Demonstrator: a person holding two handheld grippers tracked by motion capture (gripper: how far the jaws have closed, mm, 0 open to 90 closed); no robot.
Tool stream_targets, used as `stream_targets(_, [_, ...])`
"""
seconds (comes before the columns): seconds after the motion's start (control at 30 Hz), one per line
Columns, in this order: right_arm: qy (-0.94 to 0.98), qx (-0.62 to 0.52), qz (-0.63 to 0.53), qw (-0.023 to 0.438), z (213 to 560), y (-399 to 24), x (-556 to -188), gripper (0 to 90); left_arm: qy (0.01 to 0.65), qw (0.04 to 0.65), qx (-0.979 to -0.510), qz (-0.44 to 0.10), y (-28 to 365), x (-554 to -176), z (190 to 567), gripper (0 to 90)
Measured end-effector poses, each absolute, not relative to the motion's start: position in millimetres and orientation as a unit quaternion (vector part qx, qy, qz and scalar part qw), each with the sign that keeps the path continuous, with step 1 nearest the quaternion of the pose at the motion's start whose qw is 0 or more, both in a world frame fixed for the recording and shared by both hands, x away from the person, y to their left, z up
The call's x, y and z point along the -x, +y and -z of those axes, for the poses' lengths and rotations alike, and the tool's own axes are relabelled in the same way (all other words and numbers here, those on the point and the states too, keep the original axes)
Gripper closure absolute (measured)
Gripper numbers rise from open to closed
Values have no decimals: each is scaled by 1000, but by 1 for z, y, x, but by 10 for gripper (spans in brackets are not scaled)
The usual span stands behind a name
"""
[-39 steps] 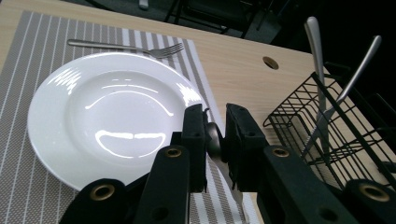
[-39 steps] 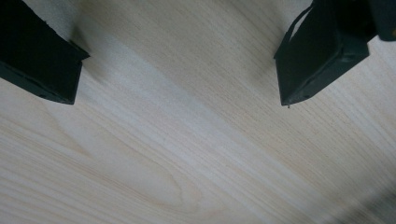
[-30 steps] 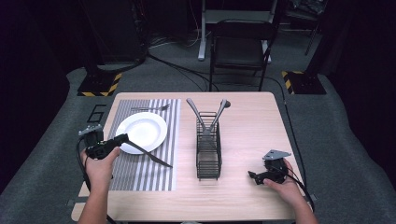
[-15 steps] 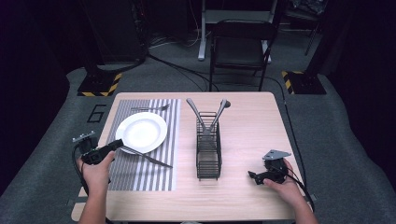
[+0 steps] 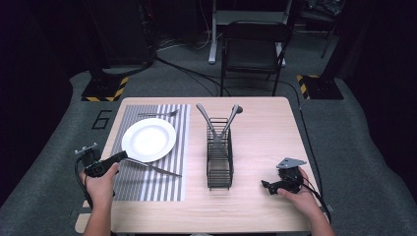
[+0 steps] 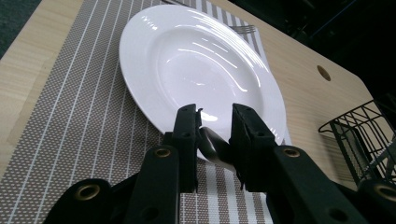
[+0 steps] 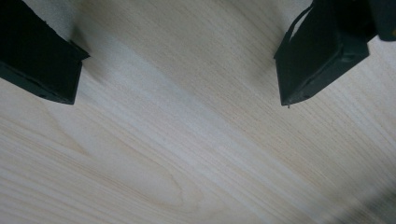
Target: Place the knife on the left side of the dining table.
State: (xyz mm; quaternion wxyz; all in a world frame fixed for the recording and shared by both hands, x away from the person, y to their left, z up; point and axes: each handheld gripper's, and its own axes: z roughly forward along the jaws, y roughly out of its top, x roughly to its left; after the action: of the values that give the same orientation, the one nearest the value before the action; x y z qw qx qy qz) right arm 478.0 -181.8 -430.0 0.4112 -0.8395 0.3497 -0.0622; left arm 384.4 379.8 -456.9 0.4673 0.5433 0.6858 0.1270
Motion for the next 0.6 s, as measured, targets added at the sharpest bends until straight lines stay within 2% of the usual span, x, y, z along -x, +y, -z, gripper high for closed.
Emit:
stream_targets(0.27, [350, 840, 63, 411, 430, -182, -478, 0, 694, 457, -541, -131, 384, -385, 468, 705])
stream_targets(0.6, [350, 839, 63, 411, 430, -182, -478, 0, 706, 460, -528, -110, 393, -387, 484, 704])
